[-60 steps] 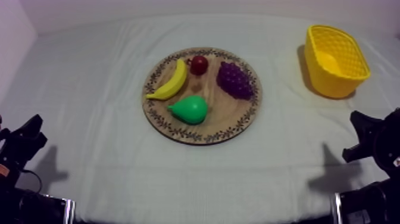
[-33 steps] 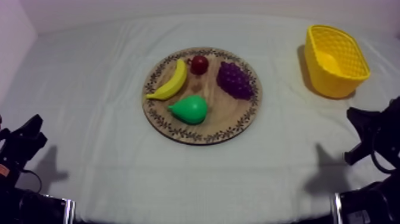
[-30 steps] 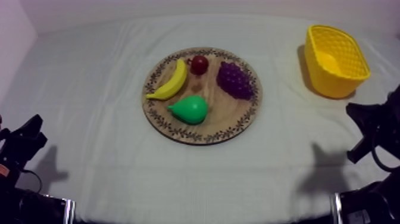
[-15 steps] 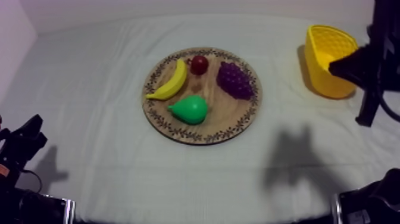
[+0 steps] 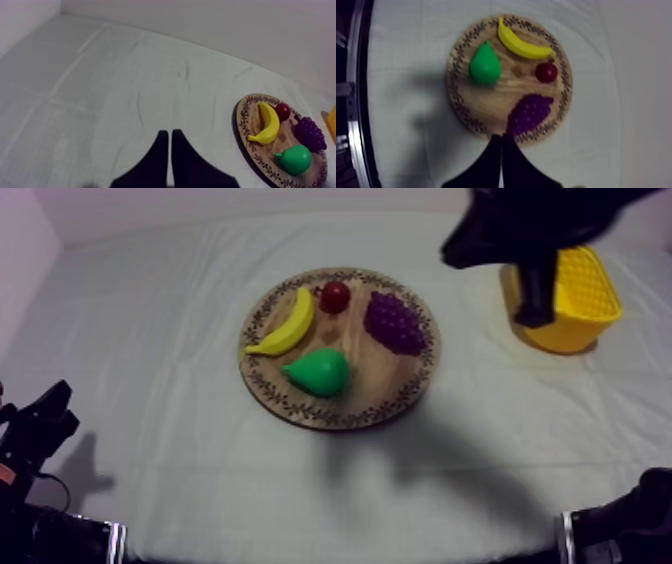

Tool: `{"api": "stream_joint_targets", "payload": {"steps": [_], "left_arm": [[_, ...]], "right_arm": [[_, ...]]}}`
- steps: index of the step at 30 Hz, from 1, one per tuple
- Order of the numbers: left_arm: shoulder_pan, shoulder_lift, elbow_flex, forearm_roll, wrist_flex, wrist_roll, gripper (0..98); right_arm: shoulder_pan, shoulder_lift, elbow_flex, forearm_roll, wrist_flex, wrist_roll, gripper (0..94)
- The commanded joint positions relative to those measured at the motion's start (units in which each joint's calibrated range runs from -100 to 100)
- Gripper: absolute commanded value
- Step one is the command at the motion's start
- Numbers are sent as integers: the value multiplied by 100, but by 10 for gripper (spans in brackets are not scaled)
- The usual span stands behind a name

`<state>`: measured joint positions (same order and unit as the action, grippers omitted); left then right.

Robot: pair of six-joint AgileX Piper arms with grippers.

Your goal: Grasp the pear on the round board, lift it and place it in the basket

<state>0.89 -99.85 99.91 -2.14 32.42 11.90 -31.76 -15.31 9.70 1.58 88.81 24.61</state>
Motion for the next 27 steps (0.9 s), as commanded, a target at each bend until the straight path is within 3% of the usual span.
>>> {"api": "stream_joint_targets", "payload": {"steps": [1,12,27], "left_arm": [[1,2,-2,-3,0,-1,1],[1,2,-2,-3,0,-1,1],[1,2,-2,-3,0,-1,1]], "right_arm": [[-306,774,-854,57,172,-175,9],[-794,2470,-2623,291,754,-557,67],[-736,3093,-2917,691,681,-717,586]]}}
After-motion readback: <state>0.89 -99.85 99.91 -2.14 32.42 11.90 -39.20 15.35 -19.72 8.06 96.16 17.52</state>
